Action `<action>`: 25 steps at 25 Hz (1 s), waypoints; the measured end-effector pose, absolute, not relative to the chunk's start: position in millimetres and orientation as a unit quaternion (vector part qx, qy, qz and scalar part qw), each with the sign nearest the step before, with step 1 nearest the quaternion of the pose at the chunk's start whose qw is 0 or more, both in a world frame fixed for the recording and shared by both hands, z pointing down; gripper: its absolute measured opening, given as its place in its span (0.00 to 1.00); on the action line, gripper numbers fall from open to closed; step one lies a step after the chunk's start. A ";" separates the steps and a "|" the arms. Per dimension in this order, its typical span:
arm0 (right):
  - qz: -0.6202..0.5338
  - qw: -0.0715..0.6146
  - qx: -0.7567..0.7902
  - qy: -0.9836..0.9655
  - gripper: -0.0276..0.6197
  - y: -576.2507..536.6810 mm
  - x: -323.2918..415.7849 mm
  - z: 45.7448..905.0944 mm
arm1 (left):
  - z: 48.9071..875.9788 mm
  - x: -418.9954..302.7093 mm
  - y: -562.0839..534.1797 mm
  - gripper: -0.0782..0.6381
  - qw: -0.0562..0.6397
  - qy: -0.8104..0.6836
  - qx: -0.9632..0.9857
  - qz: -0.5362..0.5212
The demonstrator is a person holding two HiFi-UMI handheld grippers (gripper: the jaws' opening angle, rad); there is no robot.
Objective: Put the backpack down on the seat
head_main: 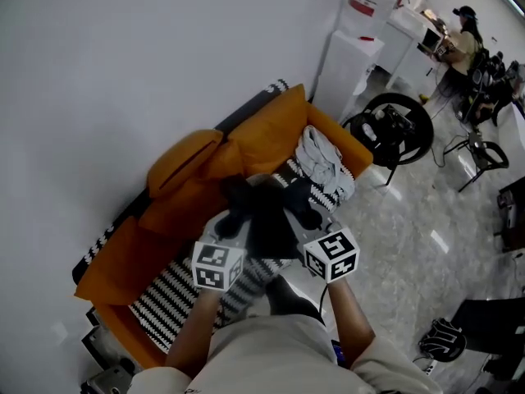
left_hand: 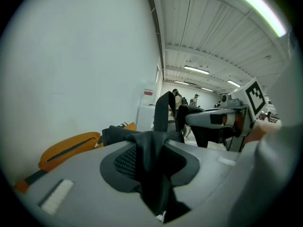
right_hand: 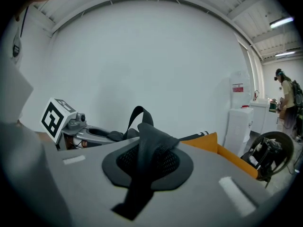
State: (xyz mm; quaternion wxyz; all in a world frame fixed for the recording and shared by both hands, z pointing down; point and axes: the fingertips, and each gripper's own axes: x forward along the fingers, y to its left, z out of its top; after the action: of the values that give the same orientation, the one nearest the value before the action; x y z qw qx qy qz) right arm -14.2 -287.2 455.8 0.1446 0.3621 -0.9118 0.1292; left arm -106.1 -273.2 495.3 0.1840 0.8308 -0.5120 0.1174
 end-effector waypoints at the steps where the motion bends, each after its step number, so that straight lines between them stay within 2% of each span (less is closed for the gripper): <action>1: 0.130 0.149 0.359 -0.912 0.10 -296.5 -14.9 459.7 | 499.7 -106.0 -281.0 0.25 0.189 -0.512 0.830 0.120; 25: 0.197 0.241 0.307 -0.899 0.10 -473.0 -33.7 591.6 | 634.3 -108.6 -429.0 0.26 0.328 -0.504 0.781 0.170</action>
State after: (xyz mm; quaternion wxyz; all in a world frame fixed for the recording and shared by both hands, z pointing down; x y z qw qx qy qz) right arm -33.7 -473.0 591.6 0.2406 0.3069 -0.8994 0.1974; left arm -108.6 -429.0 634.3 0.3285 0.7806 -0.5039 0.1697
